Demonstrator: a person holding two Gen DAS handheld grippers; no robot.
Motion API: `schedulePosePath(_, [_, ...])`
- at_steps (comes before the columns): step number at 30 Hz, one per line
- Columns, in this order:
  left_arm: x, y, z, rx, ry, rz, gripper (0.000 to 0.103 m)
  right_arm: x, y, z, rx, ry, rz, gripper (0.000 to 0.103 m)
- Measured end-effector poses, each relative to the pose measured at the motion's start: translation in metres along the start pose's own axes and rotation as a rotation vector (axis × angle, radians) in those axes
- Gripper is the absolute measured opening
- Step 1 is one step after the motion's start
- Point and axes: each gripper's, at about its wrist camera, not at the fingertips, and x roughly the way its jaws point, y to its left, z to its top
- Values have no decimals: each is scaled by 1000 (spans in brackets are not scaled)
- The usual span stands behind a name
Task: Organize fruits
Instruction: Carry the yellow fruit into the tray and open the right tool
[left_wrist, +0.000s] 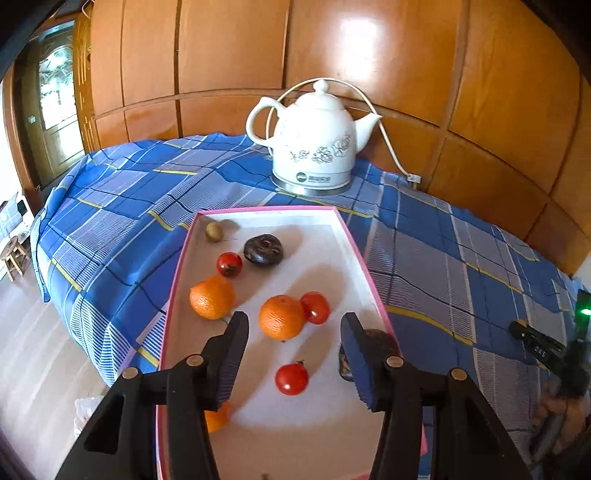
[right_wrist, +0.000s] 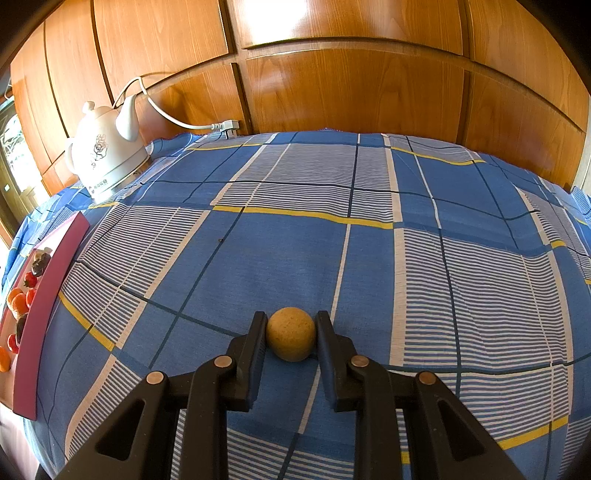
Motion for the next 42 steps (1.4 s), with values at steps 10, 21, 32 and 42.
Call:
schedulePosePath(10, [-6,-5,-7,20,-2,3,54,0,1,0,-4,0,-4,26])
schedulePosePath(21, [-14,4,-12,9,-11,16,59,1,4,0,-26,5,-27,26])
schedulePosePath(32, [-14,17,-15,-13,-16,40,62,2,11,2,-64,23,-66,26])
schedulePosePath(42, [-10,36,-16,-53,-14,81,64,-35,63,7,-192,-5,69,26])
